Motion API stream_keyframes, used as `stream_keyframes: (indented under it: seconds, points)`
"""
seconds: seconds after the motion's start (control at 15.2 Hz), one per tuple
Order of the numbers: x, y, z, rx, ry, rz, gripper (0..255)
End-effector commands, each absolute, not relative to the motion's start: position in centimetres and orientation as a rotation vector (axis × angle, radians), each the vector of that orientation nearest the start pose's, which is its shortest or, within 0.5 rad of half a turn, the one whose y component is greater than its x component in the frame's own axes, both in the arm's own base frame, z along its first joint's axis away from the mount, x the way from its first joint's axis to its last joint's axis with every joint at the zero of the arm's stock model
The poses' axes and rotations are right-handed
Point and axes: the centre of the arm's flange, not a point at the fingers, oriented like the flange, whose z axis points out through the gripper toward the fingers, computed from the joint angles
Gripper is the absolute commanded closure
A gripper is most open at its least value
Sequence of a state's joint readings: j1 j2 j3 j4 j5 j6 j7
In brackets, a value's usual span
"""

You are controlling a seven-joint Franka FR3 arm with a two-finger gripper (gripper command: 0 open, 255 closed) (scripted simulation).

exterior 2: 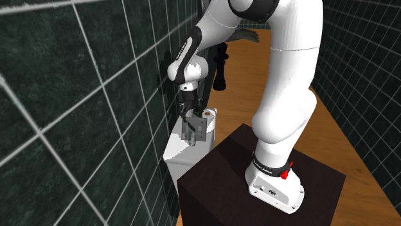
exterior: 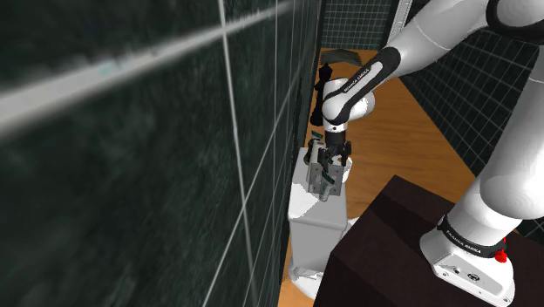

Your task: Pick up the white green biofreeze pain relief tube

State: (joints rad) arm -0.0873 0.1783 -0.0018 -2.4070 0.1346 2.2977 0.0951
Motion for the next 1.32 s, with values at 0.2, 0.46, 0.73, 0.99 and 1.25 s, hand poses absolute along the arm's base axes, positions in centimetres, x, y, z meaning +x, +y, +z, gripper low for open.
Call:
stream_keyframes:
  seconds: [0.2,0.46,0.73,0.99,1.25]
  points:
    - [47.4,-4.6,16.5,-2.983,0.474,0.485,0]
    - [47.4,-4.6,14.4,-2.983,0.474,0.485,0]
    - [47.4,-4.6,13.1,-2.983,0.474,0.485,0]
    - [47.4,-4.6,13.1,-2.983,0.474,0.485,255]
    - [47.4,-4.6,13.1,-2.983,0.474,0.485,255]
